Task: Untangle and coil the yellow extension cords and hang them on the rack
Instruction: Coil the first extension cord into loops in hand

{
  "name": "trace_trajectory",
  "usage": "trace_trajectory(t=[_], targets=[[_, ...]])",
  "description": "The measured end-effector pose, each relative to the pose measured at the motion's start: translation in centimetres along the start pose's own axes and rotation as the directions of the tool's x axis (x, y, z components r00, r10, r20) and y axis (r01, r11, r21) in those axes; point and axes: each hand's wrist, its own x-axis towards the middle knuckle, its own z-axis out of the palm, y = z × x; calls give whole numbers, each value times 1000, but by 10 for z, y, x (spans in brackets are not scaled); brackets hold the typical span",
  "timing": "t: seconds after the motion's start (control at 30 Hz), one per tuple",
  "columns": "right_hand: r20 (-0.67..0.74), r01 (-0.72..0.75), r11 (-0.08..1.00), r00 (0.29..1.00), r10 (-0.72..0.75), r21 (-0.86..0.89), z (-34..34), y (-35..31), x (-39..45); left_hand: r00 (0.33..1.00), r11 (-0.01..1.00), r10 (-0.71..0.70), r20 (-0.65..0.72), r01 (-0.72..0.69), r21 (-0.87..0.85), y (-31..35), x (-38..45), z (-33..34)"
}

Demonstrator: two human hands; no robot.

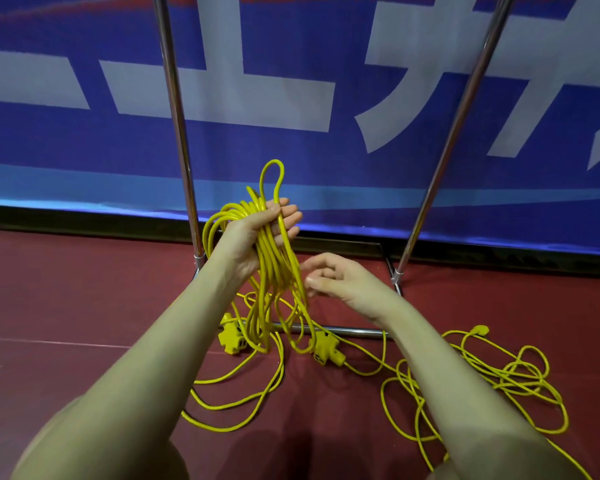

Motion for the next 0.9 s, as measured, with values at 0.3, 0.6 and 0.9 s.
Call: trace_trajectory(t=[0.3,0.6,0.9], targets=[[-268,161,987,950,-162,-27,5,-10,7,1000,1000,5,23,-5,-9,6,2,-8],[-119,43,999,992,-41,19,4,-8,8,998,998,-54,-19,53,-34,-8,1,4],[-201,83,992,978,-63,93,-10,-1,3,997,984,33,-72,-45,-174,-4,10,-2]])
